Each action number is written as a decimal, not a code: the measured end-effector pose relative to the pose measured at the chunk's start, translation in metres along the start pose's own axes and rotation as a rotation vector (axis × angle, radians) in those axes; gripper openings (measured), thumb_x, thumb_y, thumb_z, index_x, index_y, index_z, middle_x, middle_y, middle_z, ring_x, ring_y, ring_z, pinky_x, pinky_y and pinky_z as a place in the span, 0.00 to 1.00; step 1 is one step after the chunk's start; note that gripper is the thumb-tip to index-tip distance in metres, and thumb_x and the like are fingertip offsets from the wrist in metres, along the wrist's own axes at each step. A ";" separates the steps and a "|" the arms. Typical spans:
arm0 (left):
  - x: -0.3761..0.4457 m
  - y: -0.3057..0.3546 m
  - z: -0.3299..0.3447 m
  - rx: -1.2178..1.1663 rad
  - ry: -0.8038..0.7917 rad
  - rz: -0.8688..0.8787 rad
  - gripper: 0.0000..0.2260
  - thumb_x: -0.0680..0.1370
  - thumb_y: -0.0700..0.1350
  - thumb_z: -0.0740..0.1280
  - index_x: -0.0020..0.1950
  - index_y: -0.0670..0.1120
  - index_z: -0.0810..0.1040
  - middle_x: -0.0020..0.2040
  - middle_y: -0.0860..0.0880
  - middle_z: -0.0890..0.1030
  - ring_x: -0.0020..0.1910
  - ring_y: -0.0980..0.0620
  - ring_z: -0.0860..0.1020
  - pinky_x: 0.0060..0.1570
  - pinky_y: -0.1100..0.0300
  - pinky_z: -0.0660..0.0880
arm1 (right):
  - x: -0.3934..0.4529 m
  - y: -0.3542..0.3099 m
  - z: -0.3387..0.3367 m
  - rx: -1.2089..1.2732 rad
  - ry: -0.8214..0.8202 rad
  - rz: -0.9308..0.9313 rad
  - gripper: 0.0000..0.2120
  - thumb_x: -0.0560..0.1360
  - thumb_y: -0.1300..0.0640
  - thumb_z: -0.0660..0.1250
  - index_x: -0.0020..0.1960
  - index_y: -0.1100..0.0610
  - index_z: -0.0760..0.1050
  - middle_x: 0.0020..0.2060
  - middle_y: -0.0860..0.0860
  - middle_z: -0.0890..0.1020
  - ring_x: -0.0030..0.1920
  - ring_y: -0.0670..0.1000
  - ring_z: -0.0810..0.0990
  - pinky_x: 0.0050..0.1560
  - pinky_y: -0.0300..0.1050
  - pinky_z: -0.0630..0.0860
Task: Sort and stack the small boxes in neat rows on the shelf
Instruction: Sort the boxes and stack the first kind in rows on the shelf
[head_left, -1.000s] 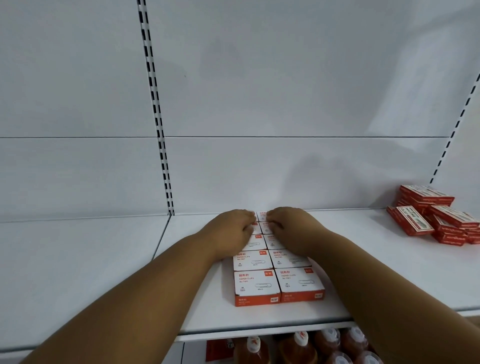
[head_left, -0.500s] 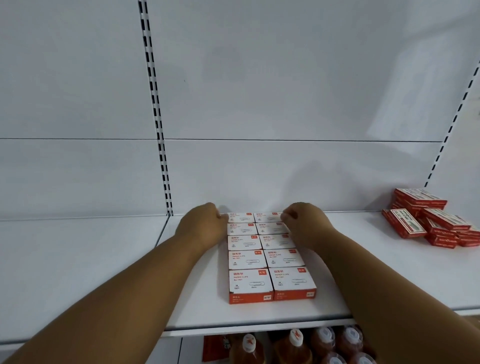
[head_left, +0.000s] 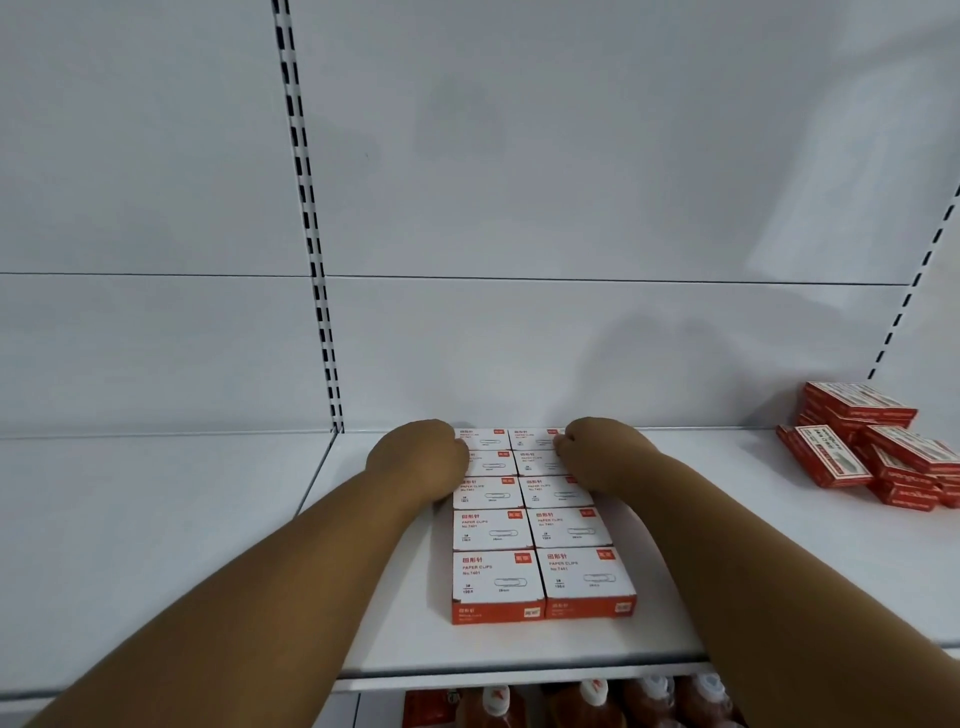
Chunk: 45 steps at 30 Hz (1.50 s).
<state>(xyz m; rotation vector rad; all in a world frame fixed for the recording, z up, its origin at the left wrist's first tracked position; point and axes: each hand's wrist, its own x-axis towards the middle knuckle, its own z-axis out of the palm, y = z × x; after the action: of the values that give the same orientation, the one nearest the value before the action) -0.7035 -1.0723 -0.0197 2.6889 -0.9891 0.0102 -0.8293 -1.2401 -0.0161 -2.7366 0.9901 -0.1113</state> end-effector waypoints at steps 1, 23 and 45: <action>0.000 0.000 0.000 -0.001 -0.001 0.005 0.13 0.81 0.49 0.54 0.47 0.48 0.77 0.45 0.50 0.78 0.46 0.49 0.76 0.43 0.58 0.69 | 0.000 0.000 0.001 -0.004 0.000 0.001 0.16 0.81 0.49 0.52 0.51 0.55 0.75 0.49 0.53 0.81 0.47 0.53 0.77 0.47 0.45 0.71; -0.010 -0.003 -0.008 0.015 -0.053 0.000 0.17 0.82 0.53 0.54 0.40 0.47 0.73 0.41 0.50 0.77 0.45 0.48 0.77 0.45 0.57 0.72 | -0.021 -0.003 -0.010 -0.072 -0.029 -0.010 0.23 0.83 0.45 0.49 0.57 0.59 0.76 0.54 0.55 0.81 0.53 0.54 0.78 0.55 0.48 0.73; -0.051 -0.001 -0.023 0.012 -0.156 0.057 0.20 0.84 0.57 0.51 0.44 0.48 0.74 0.47 0.49 0.80 0.46 0.49 0.75 0.48 0.57 0.69 | -0.053 0.003 -0.011 -0.003 -0.048 0.015 0.23 0.83 0.42 0.49 0.52 0.58 0.75 0.50 0.54 0.80 0.50 0.54 0.76 0.51 0.44 0.70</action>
<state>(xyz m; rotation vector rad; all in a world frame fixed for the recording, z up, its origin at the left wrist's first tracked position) -0.7401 -1.0337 -0.0033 2.7051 -1.1138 -0.1860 -0.8734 -1.2107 -0.0061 -2.7206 0.9988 -0.0410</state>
